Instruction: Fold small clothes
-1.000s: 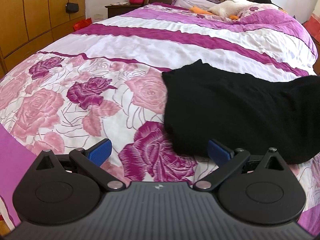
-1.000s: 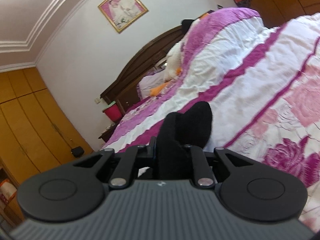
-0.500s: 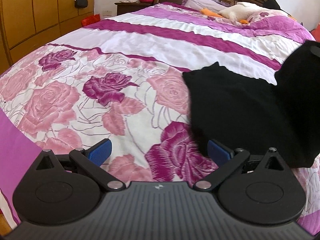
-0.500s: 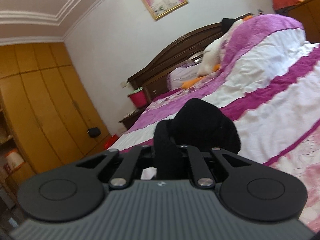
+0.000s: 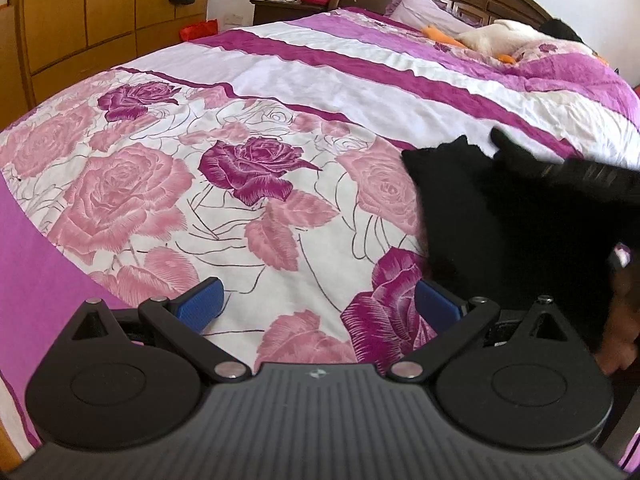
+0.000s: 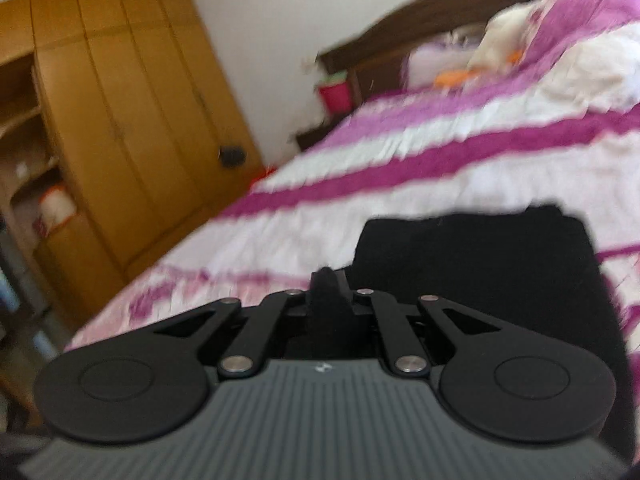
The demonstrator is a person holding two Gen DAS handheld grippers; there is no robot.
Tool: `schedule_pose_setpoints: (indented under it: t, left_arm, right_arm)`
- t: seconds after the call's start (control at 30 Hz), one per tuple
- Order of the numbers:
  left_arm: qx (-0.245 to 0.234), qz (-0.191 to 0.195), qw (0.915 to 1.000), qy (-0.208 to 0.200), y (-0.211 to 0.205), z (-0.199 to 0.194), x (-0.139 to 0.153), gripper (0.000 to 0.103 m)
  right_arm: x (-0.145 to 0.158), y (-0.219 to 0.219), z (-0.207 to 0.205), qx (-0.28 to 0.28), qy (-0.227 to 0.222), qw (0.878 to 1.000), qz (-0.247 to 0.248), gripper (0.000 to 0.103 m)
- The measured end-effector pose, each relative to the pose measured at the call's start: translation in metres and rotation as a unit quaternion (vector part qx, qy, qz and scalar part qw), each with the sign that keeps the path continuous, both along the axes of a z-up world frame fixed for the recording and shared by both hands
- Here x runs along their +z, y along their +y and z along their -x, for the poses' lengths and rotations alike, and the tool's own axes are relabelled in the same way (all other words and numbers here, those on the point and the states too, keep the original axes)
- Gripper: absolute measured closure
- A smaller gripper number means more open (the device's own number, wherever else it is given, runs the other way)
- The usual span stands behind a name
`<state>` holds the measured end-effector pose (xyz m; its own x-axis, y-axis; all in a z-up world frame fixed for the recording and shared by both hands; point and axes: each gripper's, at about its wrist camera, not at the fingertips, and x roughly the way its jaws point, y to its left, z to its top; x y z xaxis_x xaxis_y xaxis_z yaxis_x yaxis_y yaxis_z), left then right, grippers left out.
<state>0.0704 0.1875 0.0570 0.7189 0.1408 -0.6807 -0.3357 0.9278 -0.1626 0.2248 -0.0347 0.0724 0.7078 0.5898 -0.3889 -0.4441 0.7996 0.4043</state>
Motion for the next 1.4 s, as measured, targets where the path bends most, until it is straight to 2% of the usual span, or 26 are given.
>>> schedule_pose_setpoints:
  t: [0.07, 0.17, 0.23, 0.27, 0.3, 0.33, 0.47, 0.6, 0.83, 0.93, 1.07, 1.2, 1.4]
  left_arm:
    - [-0.003, 0.001, 1.0000, -0.005, -0.001, 0.000, 0.002, 0.000]
    - [-0.005, -0.001, 0.9999, -0.010, -0.003, 0.001, 0.004, 0.000]
    - [-0.007, 0.002, 0.9999, -0.013, -0.004, 0.001, 0.006, 0.000]
    - [-0.008, 0.004, 0.9998, -0.016, -0.005, 0.002, 0.008, 0.000]
    - [-0.011, 0.006, 0.9997, -0.019, -0.006, 0.002, 0.009, 0.000]
    - [-0.013, 0.009, 0.9996, -0.022, -0.007, 0.003, 0.011, 0.000]
    - [-0.025, 0.020, 0.9986, -0.042, -0.012, 0.005, 0.019, 0.000]
    - [-0.045, 0.042, 0.9960, -0.066, -0.018, 0.004, 0.027, 0.000]
    - [-0.092, 0.081, 0.9868, -0.107, -0.038, -0.014, 0.035, 0.000]
    - [-0.114, 0.102, 0.9821, -0.111, -0.044, -0.027, 0.028, 0.002]
    - [-0.125, 0.112, 0.9802, -0.104, -0.050, -0.043, 0.017, 0.018]
    - [-0.144, 0.118, 0.9766, -0.108, -0.054, -0.049, 0.010, 0.022]
    - [-0.176, 0.126, 0.9705, -0.107, -0.061, -0.056, -0.001, 0.028]
  right_arm:
    - [-0.001, 0.004, 0.005, 0.010, 0.007, 1.000, 0.019, 0.092]
    - [0.005, 0.003, 0.018, 0.020, -0.005, 0.999, 0.031, 0.089]
    - [0.012, -0.002, 0.023, 0.034, -0.008, 0.999, 0.024, 0.078]
    - [0.016, -0.004, 0.026, 0.045, -0.011, 0.999, 0.018, 0.066]
    - [0.021, -0.008, 0.031, 0.054, -0.016, 0.998, 0.013, 0.059]
    - [0.025, -0.009, 0.031, 0.060, -0.020, 0.998, 0.012, 0.058]
    - [0.041, -0.021, 0.029, 0.069, -0.014, 0.998, 0.008, 0.058]
    - [0.053, -0.036, 0.017, 0.048, 0.012, 0.999, 0.021, 0.058]
    - [0.067, -0.027, -0.021, 0.045, 0.047, 0.991, 0.113, 0.057]
    - [0.065, -0.016, -0.039, 0.044, 0.073, 0.988, 0.132, 0.057]
    - [0.055, 0.006, -0.054, 0.053, 0.092, 0.981, 0.162, 0.057]
    - [0.041, 0.030, -0.068, 0.057, 0.117, 0.970, 0.206, 0.059]
    - [0.024, 0.051, -0.086, 0.058, 0.117, 0.954, 0.269, 0.059]
